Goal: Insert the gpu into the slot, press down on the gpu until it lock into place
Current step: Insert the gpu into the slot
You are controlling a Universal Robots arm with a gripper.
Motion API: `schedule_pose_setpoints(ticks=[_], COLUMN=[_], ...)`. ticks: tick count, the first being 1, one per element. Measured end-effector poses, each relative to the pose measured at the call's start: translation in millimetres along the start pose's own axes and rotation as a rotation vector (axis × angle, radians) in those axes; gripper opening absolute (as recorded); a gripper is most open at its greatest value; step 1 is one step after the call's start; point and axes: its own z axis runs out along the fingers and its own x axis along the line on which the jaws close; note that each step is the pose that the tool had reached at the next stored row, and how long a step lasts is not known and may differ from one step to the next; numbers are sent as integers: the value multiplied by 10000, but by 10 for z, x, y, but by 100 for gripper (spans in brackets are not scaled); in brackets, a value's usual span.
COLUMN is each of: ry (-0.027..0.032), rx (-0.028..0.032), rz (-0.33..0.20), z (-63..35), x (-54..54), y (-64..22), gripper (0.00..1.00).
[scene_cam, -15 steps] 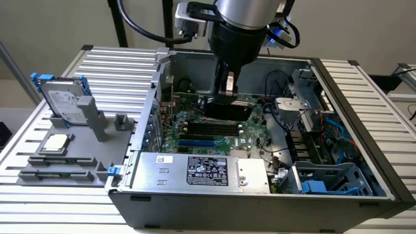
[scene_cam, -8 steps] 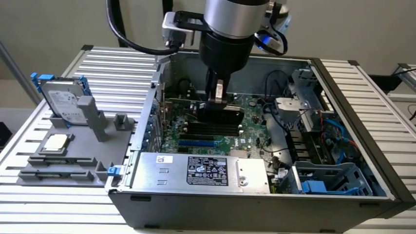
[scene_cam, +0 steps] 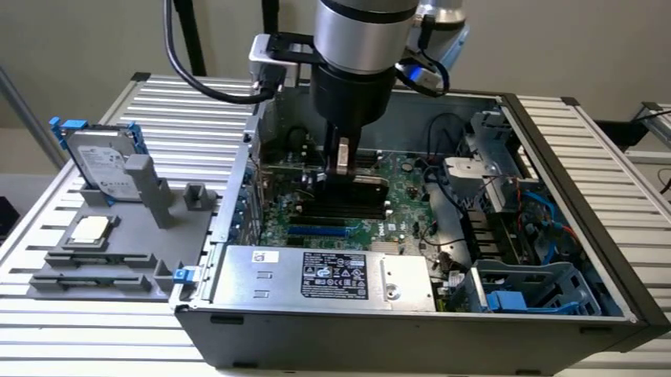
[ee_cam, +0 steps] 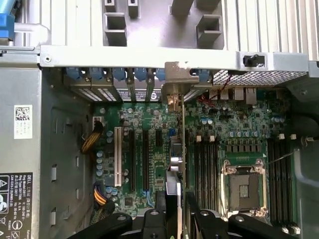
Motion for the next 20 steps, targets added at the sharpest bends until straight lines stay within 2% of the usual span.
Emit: schedule_pose_setpoints(ticks=[7,20], ry=[-19,-19], rx=[41,43], rz=[359,370], z=[128,336], x=[7,25], y=[12,23], gripper=[26,26])
